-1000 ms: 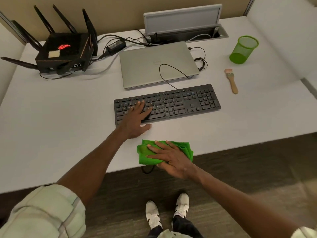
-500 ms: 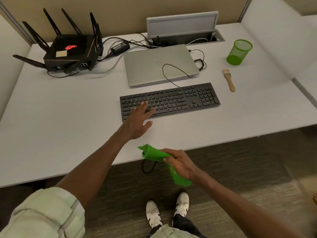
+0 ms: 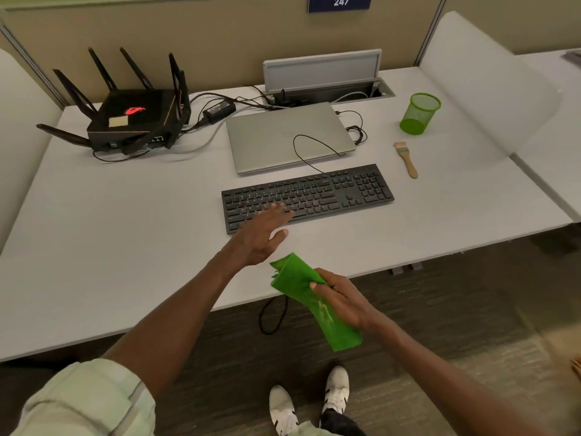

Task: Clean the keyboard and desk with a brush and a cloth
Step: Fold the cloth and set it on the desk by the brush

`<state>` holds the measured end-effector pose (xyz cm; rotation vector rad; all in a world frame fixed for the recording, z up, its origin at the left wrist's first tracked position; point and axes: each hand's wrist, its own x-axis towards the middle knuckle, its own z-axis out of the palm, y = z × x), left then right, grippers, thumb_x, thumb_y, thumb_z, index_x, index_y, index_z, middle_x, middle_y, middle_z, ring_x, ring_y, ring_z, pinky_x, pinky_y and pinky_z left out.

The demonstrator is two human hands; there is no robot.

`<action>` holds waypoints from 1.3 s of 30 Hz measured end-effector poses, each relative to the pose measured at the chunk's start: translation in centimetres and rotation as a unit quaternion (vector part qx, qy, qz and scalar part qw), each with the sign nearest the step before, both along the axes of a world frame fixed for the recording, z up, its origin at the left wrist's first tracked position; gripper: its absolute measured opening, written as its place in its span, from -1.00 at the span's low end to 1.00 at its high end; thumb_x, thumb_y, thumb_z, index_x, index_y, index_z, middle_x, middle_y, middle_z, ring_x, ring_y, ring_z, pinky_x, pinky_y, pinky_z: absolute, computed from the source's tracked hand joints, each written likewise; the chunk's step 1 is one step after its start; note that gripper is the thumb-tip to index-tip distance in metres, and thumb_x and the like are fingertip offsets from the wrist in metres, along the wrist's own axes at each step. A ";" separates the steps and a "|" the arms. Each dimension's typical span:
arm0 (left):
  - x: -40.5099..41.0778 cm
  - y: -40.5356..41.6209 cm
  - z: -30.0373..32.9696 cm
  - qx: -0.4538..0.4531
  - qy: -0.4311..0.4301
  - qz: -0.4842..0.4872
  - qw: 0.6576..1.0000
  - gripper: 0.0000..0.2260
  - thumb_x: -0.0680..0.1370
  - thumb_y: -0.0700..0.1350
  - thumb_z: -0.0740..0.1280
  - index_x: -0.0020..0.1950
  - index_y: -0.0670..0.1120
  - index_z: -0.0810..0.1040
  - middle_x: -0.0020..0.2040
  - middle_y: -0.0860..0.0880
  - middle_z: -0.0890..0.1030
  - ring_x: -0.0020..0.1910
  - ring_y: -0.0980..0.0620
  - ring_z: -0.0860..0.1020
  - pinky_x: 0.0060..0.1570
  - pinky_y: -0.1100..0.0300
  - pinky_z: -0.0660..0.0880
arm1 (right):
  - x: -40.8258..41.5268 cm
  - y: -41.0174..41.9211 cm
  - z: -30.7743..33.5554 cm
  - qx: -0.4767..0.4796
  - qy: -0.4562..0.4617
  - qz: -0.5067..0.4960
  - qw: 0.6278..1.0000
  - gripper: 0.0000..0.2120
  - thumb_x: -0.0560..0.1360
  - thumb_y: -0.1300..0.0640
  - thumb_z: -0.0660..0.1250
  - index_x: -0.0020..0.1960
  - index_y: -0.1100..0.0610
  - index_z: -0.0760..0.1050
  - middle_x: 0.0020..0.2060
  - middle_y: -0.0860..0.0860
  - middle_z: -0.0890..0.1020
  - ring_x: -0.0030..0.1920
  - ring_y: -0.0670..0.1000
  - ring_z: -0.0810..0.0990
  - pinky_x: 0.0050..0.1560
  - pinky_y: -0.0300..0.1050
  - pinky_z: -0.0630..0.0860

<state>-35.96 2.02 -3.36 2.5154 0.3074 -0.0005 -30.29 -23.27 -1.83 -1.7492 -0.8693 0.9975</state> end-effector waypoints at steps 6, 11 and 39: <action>0.2 -1.6 1.4 -0.093 -0.021 -0.001 0.995 -0.51 0.65 0.18 0.14 0.39 -0.08 0.59 0.35 -0.08 0.61 0.35 -0.03 0.55 0.39 -0.04 0.44 | 0.0 -1.0 0.8 0.042 0.176 -0.129 0.975 -0.76 0.65 0.22 0.15 0.24 0.21 0.52 0.03 0.25 0.64 -0.04 0.13 0.64 -0.09 -0.04 0.58; 0.7 -3.6 2.5 -0.217 0.019 -0.005 0.976 -0.21 0.50 0.49 0.12 0.08 -0.24 0.64 0.00 -0.16 0.68 -0.05 -0.04 0.63 0.04 -0.03 0.57 | 0.4 -1.4 1.0 0.074 0.223 -0.211 0.949 -0.75 0.65 0.20 0.15 0.26 0.21 0.50 0.03 0.22 0.66 -0.02 0.20 0.66 -0.07 0.06 0.61; 18.3 -9.2 3.8 -0.388 -0.009 0.171 0.906 -0.74 0.65 -0.01 0.36 0.10 -0.22 0.58 0.02 -0.22 0.67 -0.02 -0.13 0.67 0.03 -0.10 0.67 | 18.6 -8.1 2.0 0.118 0.372 -0.193 0.900 -0.50 0.43 0.28 0.38 0.36 0.31 0.43 0.27 0.27 0.55 0.30 0.25 0.51 0.27 0.06 0.53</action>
